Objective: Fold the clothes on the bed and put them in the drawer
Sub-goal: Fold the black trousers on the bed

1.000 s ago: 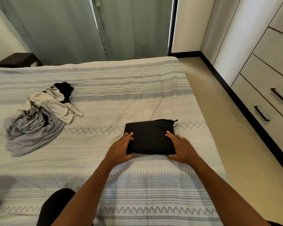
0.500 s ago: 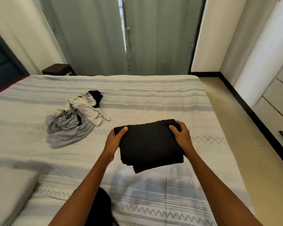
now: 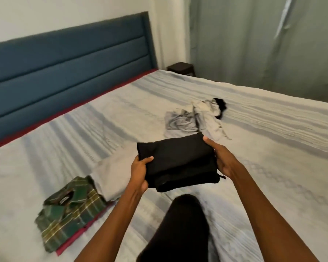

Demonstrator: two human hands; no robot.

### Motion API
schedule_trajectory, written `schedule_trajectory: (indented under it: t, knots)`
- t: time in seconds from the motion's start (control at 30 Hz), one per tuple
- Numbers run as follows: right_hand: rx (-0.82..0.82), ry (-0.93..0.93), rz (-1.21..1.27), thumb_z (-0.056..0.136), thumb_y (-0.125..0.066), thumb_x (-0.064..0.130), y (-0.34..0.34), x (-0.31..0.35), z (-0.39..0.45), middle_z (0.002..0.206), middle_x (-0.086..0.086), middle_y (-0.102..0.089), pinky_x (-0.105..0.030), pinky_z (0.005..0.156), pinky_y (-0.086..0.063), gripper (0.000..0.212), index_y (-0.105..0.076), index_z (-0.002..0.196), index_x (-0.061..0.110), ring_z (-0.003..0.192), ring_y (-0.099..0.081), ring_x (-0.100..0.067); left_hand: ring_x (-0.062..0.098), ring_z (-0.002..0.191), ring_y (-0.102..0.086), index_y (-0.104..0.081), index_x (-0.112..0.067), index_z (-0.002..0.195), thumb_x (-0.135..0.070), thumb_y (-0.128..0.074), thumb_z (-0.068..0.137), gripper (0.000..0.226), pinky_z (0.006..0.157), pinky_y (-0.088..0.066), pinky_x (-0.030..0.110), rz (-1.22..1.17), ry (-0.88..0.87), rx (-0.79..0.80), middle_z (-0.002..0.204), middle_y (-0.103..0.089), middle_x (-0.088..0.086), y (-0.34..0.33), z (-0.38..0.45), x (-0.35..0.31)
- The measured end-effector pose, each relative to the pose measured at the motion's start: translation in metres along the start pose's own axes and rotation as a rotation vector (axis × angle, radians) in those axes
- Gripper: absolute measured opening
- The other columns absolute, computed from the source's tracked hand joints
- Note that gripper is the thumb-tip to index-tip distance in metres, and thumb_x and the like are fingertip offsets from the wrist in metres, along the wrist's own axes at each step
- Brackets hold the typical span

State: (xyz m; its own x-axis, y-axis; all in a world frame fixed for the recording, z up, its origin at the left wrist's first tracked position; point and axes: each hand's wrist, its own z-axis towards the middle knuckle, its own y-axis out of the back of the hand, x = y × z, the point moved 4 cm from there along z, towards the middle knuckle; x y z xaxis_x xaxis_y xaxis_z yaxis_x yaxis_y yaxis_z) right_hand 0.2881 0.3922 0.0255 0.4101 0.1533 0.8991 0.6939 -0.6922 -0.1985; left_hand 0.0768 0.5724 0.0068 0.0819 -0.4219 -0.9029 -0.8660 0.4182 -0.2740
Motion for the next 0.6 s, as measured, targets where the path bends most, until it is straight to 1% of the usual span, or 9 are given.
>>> schedule_trajectory:
  t: [0.1, 0.17, 0.23, 0.3, 0.4, 0.47, 0.53, 0.57, 0.6]
  knots:
    - [0.153, -0.010, -0.245, 0.090, -0.059, 0.060, -0.059, 0.001, 0.025, 0.122, 0.012, -0.067, -0.045, 0.090, -0.050, 0.044, -0.056, 0.132, 0.047, 0.112, -0.063, -0.022, 0.037, 0.096, -0.070, -0.066, -0.012, 0.117, -0.003, -0.066, 0.085, 0.034, 0.084, -0.058, 0.051, -0.089, 0.059, -0.129, 0.106, -0.075, 0.013, 0.059, 0.009, -0.011]
    - [0.240, -0.028, -0.324, 0.096, -0.053, 0.056, -0.096, -0.002, 0.047, 0.125, 0.012, -0.064, -0.046, 0.092, -0.050, 0.039, -0.052, 0.134, 0.050, 0.113, -0.061, -0.023, 0.040, 0.097, -0.070, -0.065, -0.012, 0.119, -0.004, -0.066, 0.086, 0.034, 0.087, -0.055, 0.059, -0.119, 0.074, -0.197, 0.106, -0.074, 0.016, 0.097, 0.016, -0.017]
    - [0.278, -0.009, -0.350, 0.099, -0.051, 0.050, -0.134, -0.001, 0.069, 0.125, 0.012, -0.065, -0.043, 0.092, -0.051, 0.037, -0.053, 0.136, 0.047, 0.112, -0.062, -0.020, 0.040, 0.096, -0.070, -0.064, -0.011, 0.122, -0.007, -0.068, 0.086, 0.037, 0.083, -0.057, 0.057, -0.135, 0.050, -0.257, 0.107, -0.074, 0.017, 0.130, 0.024, -0.024]
    - [0.278, 0.058, -0.360, 0.098, -0.057, 0.040, -0.172, -0.001, 0.093, 0.125, 0.009, -0.066, -0.040, 0.090, -0.054, 0.041, -0.054, 0.139, 0.037, 0.108, -0.066, -0.017, 0.038, 0.096, -0.071, -0.062, -0.012, 0.125, -0.011, -0.070, 0.086, 0.040, 0.080, -0.059, 0.053, -0.137, -0.013, -0.335, 0.109, -0.073, 0.016, 0.160, 0.035, -0.031]
    - [0.258, 0.129, -0.304, 0.093, -0.067, 0.027, -0.215, -0.001, 0.125, 0.123, 0.002, -0.068, -0.041, 0.094, -0.056, 0.046, -0.056, 0.137, 0.026, 0.105, -0.068, -0.018, 0.034, 0.100, -0.070, -0.056, -0.018, 0.132, -0.018, -0.074, 0.086, 0.049, 0.085, -0.058, 0.055, -0.095, -0.122, -0.412, 0.115, -0.071, 0.010, 0.193, 0.051, -0.045]
    - [0.239, 0.165, -0.313, 0.094, -0.066, 0.018, -0.238, -0.008, 0.143, 0.121, 0.001, -0.069, -0.039, 0.095, -0.056, 0.039, -0.062, 0.132, 0.023, 0.105, -0.068, -0.018, 0.028, 0.106, -0.068, -0.050, -0.022, 0.136, -0.023, -0.073, 0.088, 0.053, 0.092, -0.056, 0.050, 0.038, -0.174, -0.435, 0.123, -0.068, 0.005, 0.211, 0.061, -0.047]
    - [0.207, 0.212, -0.462, 0.095, -0.061, 0.008, -0.248, -0.026, 0.158, 0.123, -0.002, -0.069, -0.040, 0.099, -0.052, 0.036, -0.064, 0.129, 0.021, 0.113, -0.066, -0.021, 0.027, 0.117, -0.062, -0.046, -0.018, 0.140, -0.024, -0.073, 0.088, 0.058, 0.101, -0.050, 0.045, 0.337, -0.214, -0.472, 0.130, -0.062, 0.007, 0.224, 0.066, -0.039]
    - [0.204, 0.234, -0.571, 0.095, -0.059, 0.008, -0.251, -0.040, 0.165, 0.129, -0.003, -0.067, -0.042, 0.104, -0.049, 0.039, -0.063, 0.131, 0.022, 0.120, -0.062, -0.024, 0.030, 0.123, -0.057, -0.044, -0.014, 0.142, -0.025, -0.074, 0.088, 0.062, 0.105, -0.046, 0.045, 0.506, -0.221, -0.492, 0.133, -0.059, 0.010, 0.230, 0.069, -0.030]
    - [0.204, 0.248, -0.673, 0.097, -0.058, 0.013, -0.252, -0.055, 0.170, 0.137, -0.001, -0.063, -0.042, 0.108, -0.044, 0.042, -0.059, 0.137, 0.025, 0.128, -0.057, -0.025, 0.034, 0.128, -0.051, -0.040, -0.010, 0.145, -0.028, -0.074, 0.088, 0.068, 0.108, -0.042, 0.046, 0.656, -0.219, -0.504, 0.137, -0.055, 0.015, 0.233, 0.071, -0.020]
